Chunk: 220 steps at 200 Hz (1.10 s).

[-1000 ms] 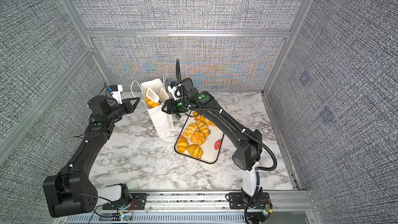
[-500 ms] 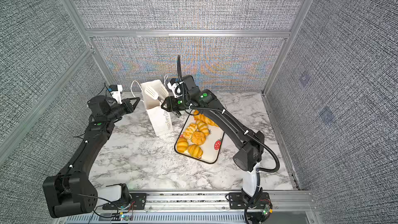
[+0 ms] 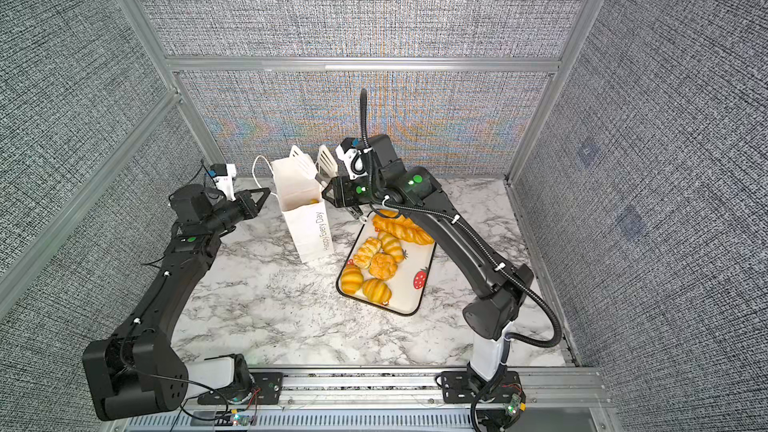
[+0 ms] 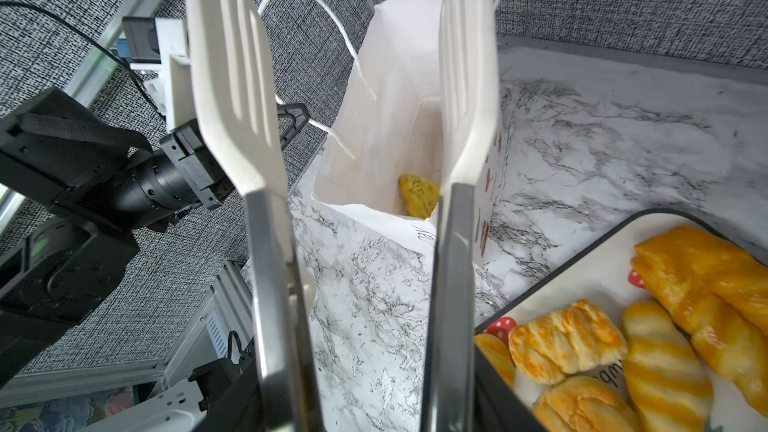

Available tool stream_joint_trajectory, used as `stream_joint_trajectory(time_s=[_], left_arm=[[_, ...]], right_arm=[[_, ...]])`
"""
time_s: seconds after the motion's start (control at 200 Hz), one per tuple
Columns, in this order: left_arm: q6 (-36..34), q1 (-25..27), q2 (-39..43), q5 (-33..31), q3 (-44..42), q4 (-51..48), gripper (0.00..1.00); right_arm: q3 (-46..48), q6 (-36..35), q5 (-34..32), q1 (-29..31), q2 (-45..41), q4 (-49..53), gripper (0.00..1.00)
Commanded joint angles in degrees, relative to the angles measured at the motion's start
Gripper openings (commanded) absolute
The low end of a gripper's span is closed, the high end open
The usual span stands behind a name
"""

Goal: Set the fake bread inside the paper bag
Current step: 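Withdraw the tongs from the bag back over the tray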

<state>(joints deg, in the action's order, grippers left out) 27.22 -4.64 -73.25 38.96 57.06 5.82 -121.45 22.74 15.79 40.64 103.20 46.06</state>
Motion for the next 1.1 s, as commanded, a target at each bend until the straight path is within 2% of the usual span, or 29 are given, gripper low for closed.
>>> stream_joint_trajectory(time_s=[0.0, 0.105, 0.435, 0.775, 1.096], left_arm=[[-0.15, -0.04, 0.31, 0.24, -0.16, 1.34, 0.0], [-0.24, -0.02, 0.41, 0.24, -0.19, 1.23, 0.0], [-0.18, -0.02, 0.32, 0.24, -0.08, 1.29, 0.0], [-0.17, -0.01, 0.35, 0.15, -0.1, 1.15, 0.0], [-0.22, -0.06, 0.27, 0.26, -0.07, 1.21, 0.0]], right_arm=[[0.52, -1.35, -2.16, -0.45, -2.08, 0.3, 0.56], [3.04, -2.17, -4.98, -1.08, -4.94, 0.14, 0.56], [18.32, -0.33, -7.14, -5.13, -16.36, -3.04, 0.56], [36.09, 2.83, -7.18, -7.76, -25.45, -4.48, 0.56], [47.27, 5.12, -6.5, -8.67, -30.12, -4.14, 0.56]])
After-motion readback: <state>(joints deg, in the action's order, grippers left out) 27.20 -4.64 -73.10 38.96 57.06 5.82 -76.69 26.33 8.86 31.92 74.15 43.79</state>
